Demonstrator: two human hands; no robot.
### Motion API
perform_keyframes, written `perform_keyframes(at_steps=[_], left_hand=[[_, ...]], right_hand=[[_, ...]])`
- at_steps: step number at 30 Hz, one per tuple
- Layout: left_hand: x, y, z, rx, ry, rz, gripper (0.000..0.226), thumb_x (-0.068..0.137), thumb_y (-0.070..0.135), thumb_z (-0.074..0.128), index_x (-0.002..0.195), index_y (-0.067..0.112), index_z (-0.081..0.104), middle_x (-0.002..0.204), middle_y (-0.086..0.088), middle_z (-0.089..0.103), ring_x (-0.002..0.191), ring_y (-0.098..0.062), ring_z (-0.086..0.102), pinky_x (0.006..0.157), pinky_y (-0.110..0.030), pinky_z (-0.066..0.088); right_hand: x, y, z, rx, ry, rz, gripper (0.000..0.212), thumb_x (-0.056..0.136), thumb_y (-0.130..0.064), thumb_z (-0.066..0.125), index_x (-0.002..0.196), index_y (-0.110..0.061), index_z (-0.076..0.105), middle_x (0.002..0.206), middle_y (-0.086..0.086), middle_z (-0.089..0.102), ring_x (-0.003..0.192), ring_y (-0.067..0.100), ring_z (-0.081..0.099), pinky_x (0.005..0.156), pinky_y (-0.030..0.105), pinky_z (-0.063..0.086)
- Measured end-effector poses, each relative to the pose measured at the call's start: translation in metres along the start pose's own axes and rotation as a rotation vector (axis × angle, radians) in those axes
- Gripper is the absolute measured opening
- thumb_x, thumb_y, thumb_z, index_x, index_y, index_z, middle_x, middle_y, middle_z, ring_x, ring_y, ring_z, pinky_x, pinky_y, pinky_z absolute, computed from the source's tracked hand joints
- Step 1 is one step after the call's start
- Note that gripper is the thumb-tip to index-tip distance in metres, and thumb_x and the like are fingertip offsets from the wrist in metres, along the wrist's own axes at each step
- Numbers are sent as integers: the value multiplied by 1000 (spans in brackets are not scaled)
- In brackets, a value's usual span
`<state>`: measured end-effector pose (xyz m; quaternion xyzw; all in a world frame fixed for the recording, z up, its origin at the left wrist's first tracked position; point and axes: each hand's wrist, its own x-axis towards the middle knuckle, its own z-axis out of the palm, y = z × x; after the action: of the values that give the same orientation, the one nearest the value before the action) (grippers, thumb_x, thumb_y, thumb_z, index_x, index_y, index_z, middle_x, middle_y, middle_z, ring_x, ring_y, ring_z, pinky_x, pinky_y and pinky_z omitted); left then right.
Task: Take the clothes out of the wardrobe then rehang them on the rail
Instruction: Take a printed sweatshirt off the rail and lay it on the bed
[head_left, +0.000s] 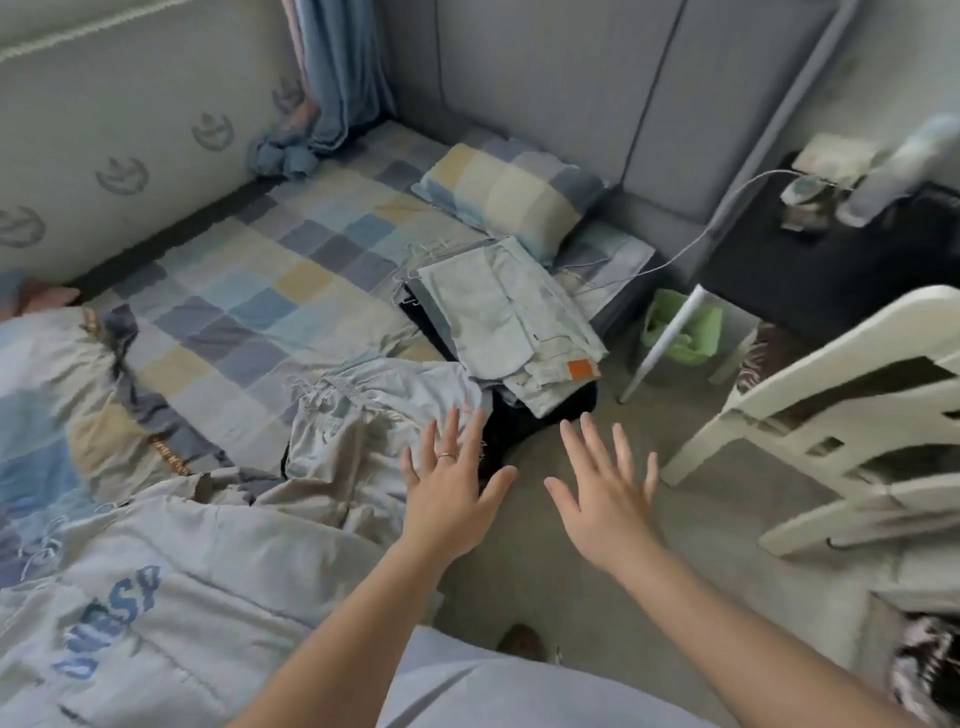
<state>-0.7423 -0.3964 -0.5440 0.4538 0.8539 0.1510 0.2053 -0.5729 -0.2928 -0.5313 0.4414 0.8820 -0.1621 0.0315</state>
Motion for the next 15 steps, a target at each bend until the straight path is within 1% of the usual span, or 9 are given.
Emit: perform_keyframes(at_steps=[3, 6, 9, 12, 15], left_hand=[[19, 59, 19, 50, -67, 153, 75, 90, 76, 19, 153, 48, -11, 165, 10, -15, 150, -17, -23, 119, -49, -16], [33, 121, 41, 82, -129, 314, 75, 90, 77, 18, 153, 48, -11, 166, 10, -14, 150, -16, -21, 119, -49, -14], [45, 183, 68, 117, -191, 484, 74, 89, 77, 18, 152, 50, -11, 166, 9, -11, 151, -17, -18, 120, -51, -11], [57, 244, 97, 154, -248, 664, 74, 89, 78, 17, 150, 51, -13, 166, 10, -10, 151, -18, -17, 120, -51, -12], [68, 309, 128, 178, -319, 856, 75, 87, 82, 8, 150, 50, -17, 166, 10, -13, 151, -19, -19, 118, -51, -15]], right_hand=[[-23, 55, -19, 45, 58, 165, 67, 98, -61, 24, 155, -38, -3, 164, -13, -10, 151, 24, -10, 115, 62, -1], [-49, 104, -33, 91, 117, 334, 66, 98, -59, 27, 155, -38, -1, 164, -12, -8, 151, 25, -8, 115, 62, 2], [-75, 152, -43, 108, 164, 501, 67, 99, -60, 26, 155, -38, -4, 164, -11, -9, 151, 24, -10, 116, 61, -1], [-99, 199, -48, 123, 217, 670, 68, 98, -60, 27, 155, -38, -3, 164, -11, -9, 151, 24, -11, 116, 61, -4], [-121, 244, -53, 118, 267, 849, 67, 97, -62, 22, 153, -40, -6, 164, -13, -11, 150, 22, -16, 115, 59, -8]])
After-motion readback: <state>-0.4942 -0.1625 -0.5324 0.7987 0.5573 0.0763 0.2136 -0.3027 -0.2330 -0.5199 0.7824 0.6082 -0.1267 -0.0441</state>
